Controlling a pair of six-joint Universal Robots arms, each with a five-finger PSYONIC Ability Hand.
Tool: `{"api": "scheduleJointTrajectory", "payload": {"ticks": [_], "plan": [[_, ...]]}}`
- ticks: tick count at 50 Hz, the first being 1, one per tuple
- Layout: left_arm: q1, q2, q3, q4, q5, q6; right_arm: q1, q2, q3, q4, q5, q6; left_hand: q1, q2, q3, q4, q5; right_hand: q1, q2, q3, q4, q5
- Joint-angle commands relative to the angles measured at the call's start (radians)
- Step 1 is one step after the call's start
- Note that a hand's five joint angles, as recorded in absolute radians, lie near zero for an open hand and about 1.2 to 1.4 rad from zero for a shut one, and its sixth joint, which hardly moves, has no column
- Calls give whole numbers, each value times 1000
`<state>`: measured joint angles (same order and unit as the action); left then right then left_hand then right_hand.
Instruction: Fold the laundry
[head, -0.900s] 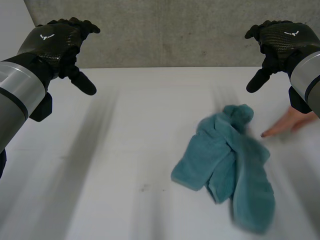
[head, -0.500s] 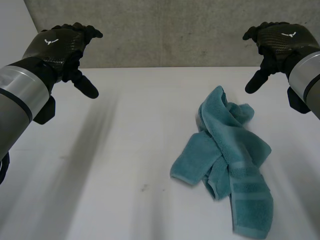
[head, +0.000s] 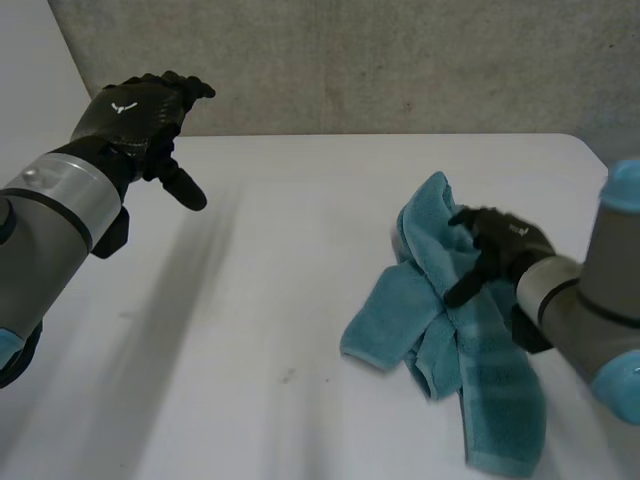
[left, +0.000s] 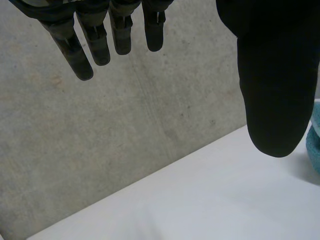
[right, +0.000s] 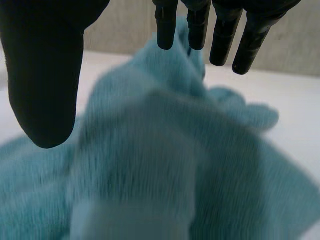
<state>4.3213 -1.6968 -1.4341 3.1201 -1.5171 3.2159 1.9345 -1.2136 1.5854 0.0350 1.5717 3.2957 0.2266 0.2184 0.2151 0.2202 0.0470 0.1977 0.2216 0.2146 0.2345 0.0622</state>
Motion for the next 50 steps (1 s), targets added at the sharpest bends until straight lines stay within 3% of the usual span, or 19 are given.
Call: {"api": "scheduleJointTrajectory", "payload": {"ticks": [1,2,3,8,12,17,20,23,26,31,40,42,46,47,49,50], "plan": [[0,-37,1,14,0,-1,3,150,-24,-78,75,-13,-22,-14,-10,-15,-17,825,801,808,788,786],[0,-46,1,20,0,-1,4,149,-27,-96,91,-16,-22,-14,-10,-15,-17,1097,1073,1080,1060,1058],[0,-52,1,25,0,-1,4,141,-30,-116,102,-19,-22,-14,-10,-15,-17,1198,1174,1181,1161,1158],[-8,-90,4,75,2,-1,3,2,-35,-167,100,-135,-22,-14,-10,-15,-17,1199,1175,1182,1162,1159],[-11,-145,18,173,6,-1,44,-133,-61,-153,24,-264,-22,-14,-10,-15,-17,1199,1175,1182,1162,1159],[-12,-233,60,311,40,5,142,-254,-116,35,-172,-361,-19,-11,-7,-13,-14,1199,1175,1182,1162,1159],[-15,-284,92,345,86,16,150,-276,-131,106,-225,-377,-19,-11,-7,-13,-14,1199,1175,1182,1162,1159],[-26,-381,150,353,228,18,158,-310,-139,201,-292,-395,-28,-19,-16,-21,-23,1199,1175,1182,1162,1159],[-45,-418,161,359,311,18,172,-357,-127,318,-397,-453,-37,-28,-25,-30,-31,1199,1175,1182,1162,1159],[-94,-500,161,364,481,15,188,-402,-114,336,-429,-515,-42,-34,-31,-36,-37,1199,1175,1182,1162,1159],[-147,-656,210,351,597,2,189,-438,-96,342,-433,-512,-1,7,10,5,4,1199,1175,1182,1162,1159],[-158,-664,215,351,623,-8,187,-443,-79,338,-438,-513,77,86,89,84,83,1199,1175,1182,1162,1159],[-183,-665,230,371,670,-56,172,-443,-73,330,-430,-515,833,841,844,839,838,1199,1175,1182,1162,1159],[-181,-661,259,393,640,-71,173,-443,-73,329,-426,-516,1166,1175,1178,1173,1171,1199,1175,1182,1162,1159],[-180,-659,296,419,560,-85,172,-428,-82,329,-415,-518,1170,1178,1181,1176,1175,1199,1175,1182,1162,1159],[-178,-646,314,443,441,-88,170,-425,-87,329,-414,-516,1170,1178,1181,1176,1175,1199,1175,1182,1162,1159]]}}
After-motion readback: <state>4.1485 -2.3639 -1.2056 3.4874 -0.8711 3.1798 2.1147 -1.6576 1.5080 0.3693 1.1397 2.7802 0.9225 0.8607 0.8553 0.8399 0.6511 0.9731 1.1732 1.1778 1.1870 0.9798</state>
